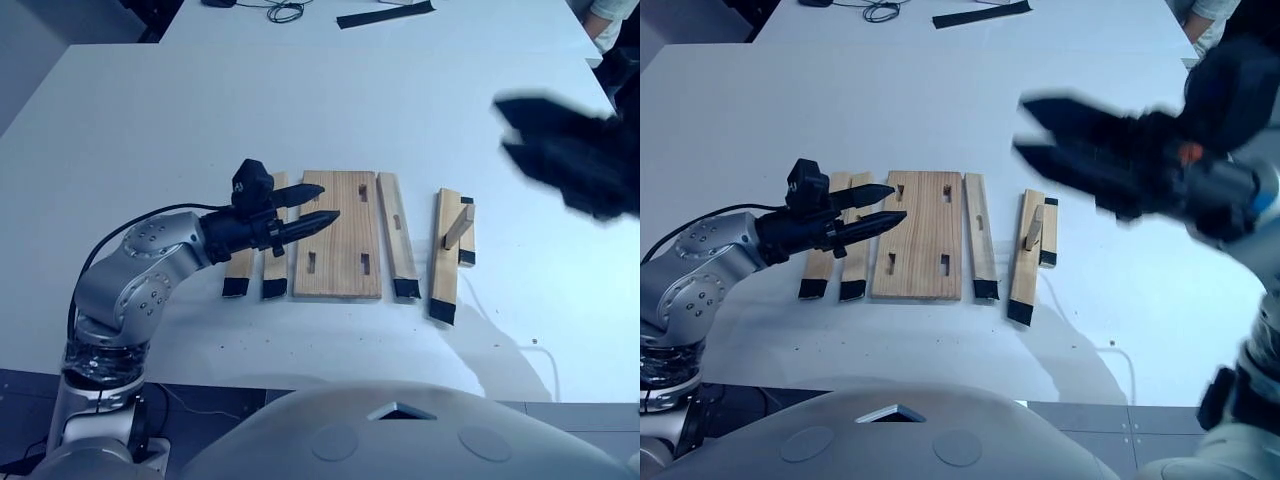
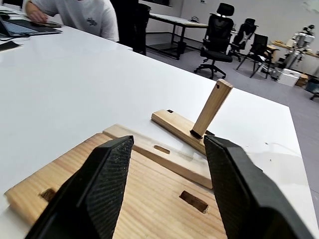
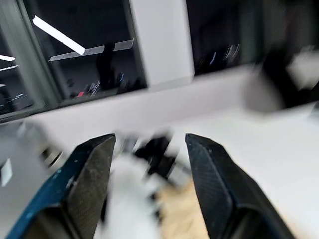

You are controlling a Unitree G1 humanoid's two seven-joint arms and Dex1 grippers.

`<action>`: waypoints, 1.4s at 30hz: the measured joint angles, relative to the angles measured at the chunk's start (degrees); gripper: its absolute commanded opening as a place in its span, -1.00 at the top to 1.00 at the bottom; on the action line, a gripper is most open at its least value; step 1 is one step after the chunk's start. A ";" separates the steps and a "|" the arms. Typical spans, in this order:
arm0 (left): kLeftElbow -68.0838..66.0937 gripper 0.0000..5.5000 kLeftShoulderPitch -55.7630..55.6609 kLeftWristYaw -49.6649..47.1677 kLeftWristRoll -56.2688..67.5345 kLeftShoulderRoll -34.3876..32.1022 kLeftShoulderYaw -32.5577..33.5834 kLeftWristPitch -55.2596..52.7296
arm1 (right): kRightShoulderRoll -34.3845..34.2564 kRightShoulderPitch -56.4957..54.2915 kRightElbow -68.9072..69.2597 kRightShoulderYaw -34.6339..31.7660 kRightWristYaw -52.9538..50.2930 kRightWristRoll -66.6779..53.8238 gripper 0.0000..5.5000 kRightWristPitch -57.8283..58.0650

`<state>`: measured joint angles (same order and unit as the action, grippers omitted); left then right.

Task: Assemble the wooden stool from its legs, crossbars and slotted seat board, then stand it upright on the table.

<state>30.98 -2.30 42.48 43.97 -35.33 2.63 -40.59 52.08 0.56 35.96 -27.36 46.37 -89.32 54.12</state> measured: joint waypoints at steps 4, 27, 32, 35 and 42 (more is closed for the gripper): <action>0.32 0.04 1.18 -0.06 -0.02 0.02 0.33 0.11 | 2.69 14.98 4.23 3.01 10.91 14.45 0.05 0.03; -0.05 0.04 0.03 0.28 -0.06 -0.05 -0.51 0.15 | 1.78 23.22 -9.19 33.19 12.56 69.59 0.05 -35.88; 0.12 0.04 0.63 0.27 -0.05 -0.16 -0.24 0.15 | 3.23 25.82 -7.95 28.73 14.21 68.63 0.05 -35.65; 0.45 0.04 1.16 0.19 -0.06 -0.17 -0.07 0.17 | 3.34 26.68 -5.28 24.75 15.17 64.03 0.05 -33.52; 1.42 0.04 3.44 -0.06 -0.07 -0.18 1.22 0.54 | -0.55 27.24 1.23 13.50 1.87 62.24 -0.01 -25.31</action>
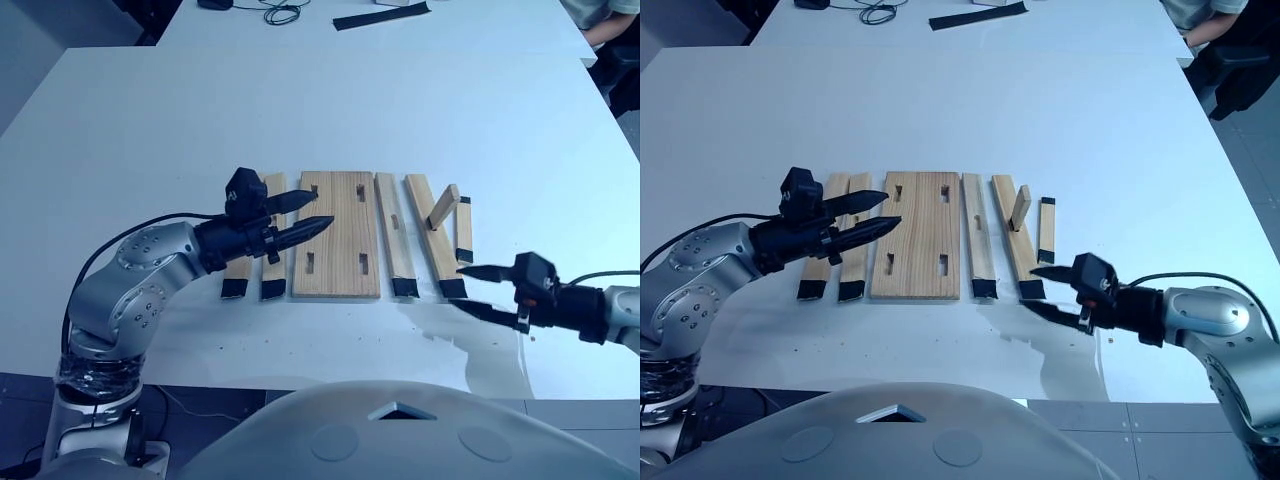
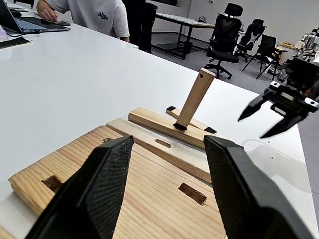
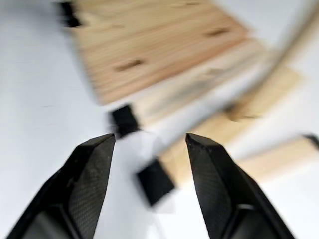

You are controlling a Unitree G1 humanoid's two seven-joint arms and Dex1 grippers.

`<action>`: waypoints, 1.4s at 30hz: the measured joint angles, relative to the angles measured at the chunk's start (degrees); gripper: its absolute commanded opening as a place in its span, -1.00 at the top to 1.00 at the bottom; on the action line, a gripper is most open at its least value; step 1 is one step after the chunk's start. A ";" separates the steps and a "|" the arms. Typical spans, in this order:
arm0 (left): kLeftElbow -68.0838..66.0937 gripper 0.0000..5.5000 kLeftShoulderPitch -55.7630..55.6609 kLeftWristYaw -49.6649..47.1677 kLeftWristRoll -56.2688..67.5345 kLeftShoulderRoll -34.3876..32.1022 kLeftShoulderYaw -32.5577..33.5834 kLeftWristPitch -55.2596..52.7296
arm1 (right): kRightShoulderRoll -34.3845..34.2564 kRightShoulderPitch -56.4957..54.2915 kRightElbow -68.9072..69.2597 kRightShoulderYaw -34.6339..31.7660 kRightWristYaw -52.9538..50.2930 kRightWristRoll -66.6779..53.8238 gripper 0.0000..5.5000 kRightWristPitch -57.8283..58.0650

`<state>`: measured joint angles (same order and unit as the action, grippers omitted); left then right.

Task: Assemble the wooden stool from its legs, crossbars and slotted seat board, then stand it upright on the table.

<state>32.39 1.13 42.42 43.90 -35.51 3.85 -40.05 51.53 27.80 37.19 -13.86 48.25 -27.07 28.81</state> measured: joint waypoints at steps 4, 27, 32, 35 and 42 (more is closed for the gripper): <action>1.86 0.04 3.06 -1.20 0.02 -0.02 2.07 0.33 | -4.61 2.45 4.57 -0.45 -13.44 5.56 -0.17 9.08; 3.14 0.04 4.35 -3.06 0.09 -0.05 2.65 0.41 | -26.16 -0.75 18.99 2.80 -39.71 -5.17 -0.40 35.79; 3.09 0.04 4.34 -2.93 0.07 -0.05 2.48 0.41 | -26.72 1.21 16.62 5.07 -40.09 -1.63 -0.40 32.32; 2.98 0.04 4.34 -2.93 0.07 -0.05 2.48 0.42 | -26.74 3.43 14.98 5.60 -39.97 0.41 -0.40 30.26; 2.84 0.04 3.89 -2.54 0.08 -0.05 2.40 0.41 | -28.24 4.89 14.11 8.08 -39.87 2.23 -0.40 28.36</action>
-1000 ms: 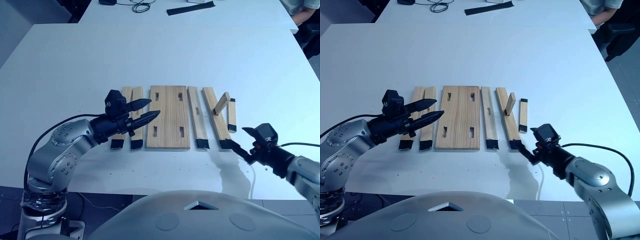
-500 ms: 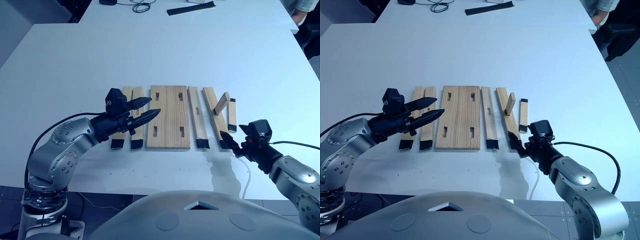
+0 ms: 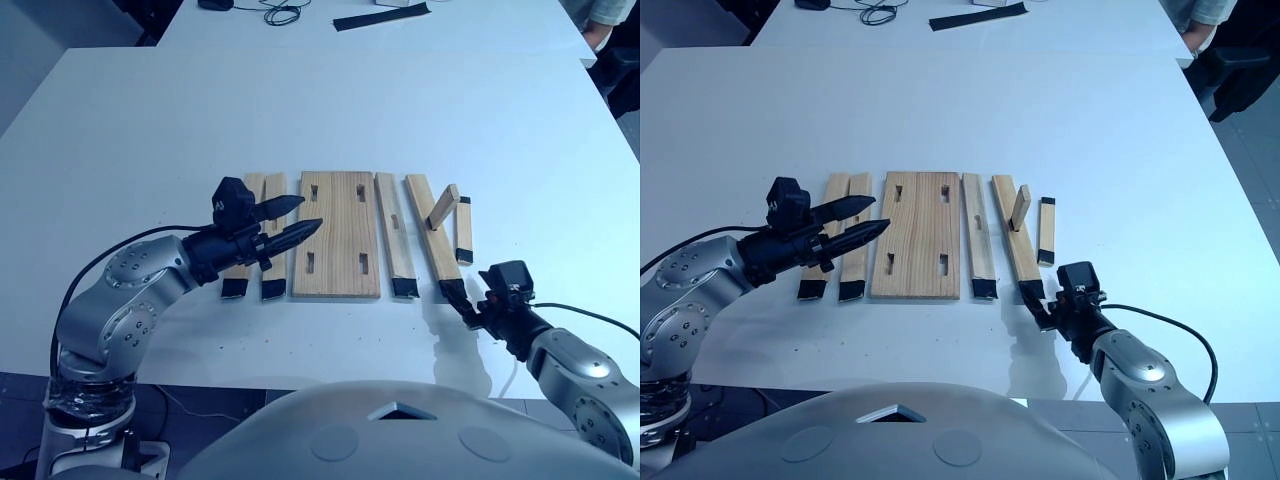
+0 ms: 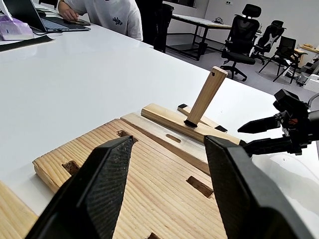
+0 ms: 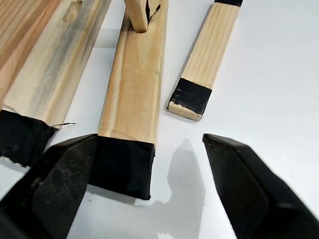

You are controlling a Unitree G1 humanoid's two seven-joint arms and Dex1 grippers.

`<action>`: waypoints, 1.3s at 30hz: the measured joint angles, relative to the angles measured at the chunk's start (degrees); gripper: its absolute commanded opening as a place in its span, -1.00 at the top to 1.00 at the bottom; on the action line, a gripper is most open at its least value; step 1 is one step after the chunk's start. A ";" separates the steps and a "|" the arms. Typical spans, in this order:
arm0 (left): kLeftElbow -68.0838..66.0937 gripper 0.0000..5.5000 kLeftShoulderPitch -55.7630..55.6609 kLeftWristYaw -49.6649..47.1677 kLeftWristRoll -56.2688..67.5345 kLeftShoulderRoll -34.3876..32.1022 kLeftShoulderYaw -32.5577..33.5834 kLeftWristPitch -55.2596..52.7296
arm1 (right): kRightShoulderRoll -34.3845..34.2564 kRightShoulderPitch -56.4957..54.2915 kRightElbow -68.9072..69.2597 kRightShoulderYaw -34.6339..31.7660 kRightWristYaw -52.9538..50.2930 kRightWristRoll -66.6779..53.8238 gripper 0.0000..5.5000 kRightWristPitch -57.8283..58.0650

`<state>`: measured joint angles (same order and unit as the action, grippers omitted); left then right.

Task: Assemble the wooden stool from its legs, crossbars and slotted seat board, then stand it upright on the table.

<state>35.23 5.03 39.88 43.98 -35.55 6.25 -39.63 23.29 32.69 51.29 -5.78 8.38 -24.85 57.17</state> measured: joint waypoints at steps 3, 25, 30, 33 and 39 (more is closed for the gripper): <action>-0.02 0.04 -0.17 0.07 0.00 0.00 -0.23 -0.03 | -0.60 -0.41 0.00 1.31 -0.04 0.16 -0.40 -0.08; -1.24 0.04 -2.47 0.31 -0.01 0.00 -2.07 -0.80 | -6.15 -2.73 -6.56 7.10 -1.40 4.27 -0.40 -4.88; -1.33 0.04 -3.27 0.29 -0.02 0.02 -2.20 -0.91 | -6.45 -5.74 -9.06 7.43 -1.36 5.01 -0.40 -5.41; -1.33 0.04 -3.57 0.21 -0.02 0.08 -2.30 -0.93 | -6.33 -7.50 -11.45 7.77 -1.12 5.87 -0.40 -7.04; -1.33 0.04 -3.82 0.12 -0.02 0.26 -3.19 -1.04 | -5.62 -9.07 -16.15 8.05 0.23 7.88 -0.40 -11.65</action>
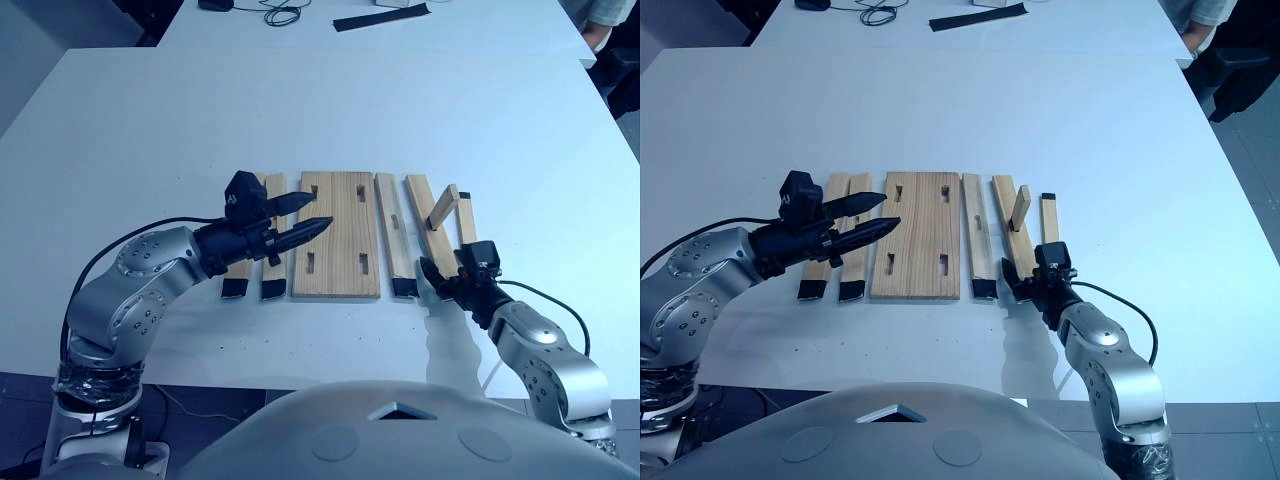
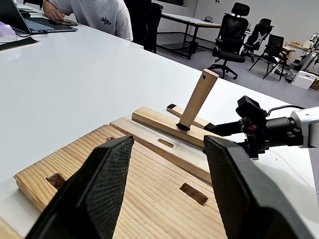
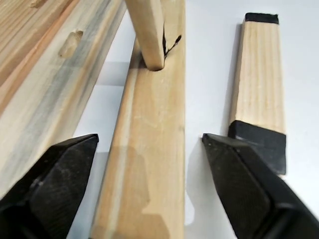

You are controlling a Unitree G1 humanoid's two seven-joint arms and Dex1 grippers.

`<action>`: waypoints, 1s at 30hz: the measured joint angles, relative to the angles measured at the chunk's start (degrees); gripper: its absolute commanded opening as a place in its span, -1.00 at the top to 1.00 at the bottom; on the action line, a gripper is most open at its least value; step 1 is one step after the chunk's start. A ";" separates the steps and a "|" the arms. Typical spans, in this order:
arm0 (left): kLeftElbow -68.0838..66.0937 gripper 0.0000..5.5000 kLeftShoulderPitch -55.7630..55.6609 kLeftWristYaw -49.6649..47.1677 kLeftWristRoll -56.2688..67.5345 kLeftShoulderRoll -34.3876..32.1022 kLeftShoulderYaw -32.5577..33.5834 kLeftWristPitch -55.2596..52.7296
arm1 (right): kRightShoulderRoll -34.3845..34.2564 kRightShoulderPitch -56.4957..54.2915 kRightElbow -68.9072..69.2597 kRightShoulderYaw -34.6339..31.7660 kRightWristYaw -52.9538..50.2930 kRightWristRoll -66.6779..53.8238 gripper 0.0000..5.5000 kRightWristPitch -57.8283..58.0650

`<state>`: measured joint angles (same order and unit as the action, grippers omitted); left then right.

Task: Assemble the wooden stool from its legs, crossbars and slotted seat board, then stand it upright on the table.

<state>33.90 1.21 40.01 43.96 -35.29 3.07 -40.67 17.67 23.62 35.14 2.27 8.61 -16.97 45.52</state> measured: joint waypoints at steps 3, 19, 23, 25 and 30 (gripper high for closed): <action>0.00 0.04 0.00 -0.06 0.00 0.00 0.00 -0.02 | 0.08 -0.04 -0.54 0.25 0.21 0.56 -0.25 -0.78; -1.12 0.04 -1.09 -1.13 -0.05 0.78 -0.10 0.05 | -0.63 -1.88 -2.13 0.32 0.37 1.69 0.25 -2.03; -2.25 0.04 -2.01 -1.29 -0.22 1.42 -0.13 0.30 | -0.74 -3.84 -2.55 -0.17 0.69 1.45 0.25 -0.76; -3.51 0.04 -2.55 -1.86 -0.88 1.92 -0.01 1.00 | -0.91 -5.22 -2.57 -1.00 0.79 1.13 0.25 0.35; -17.10 0.04 -11.24 -13.72 -6.25 5.59 5.14 1.49 | 0.85 -12.18 0.16 -5.25 3.59 -1.93 0.25 1.74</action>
<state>16.80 -10.03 26.29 37.71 -29.71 8.20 -39.18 18.52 11.44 35.30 -2.98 12.20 -18.90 47.26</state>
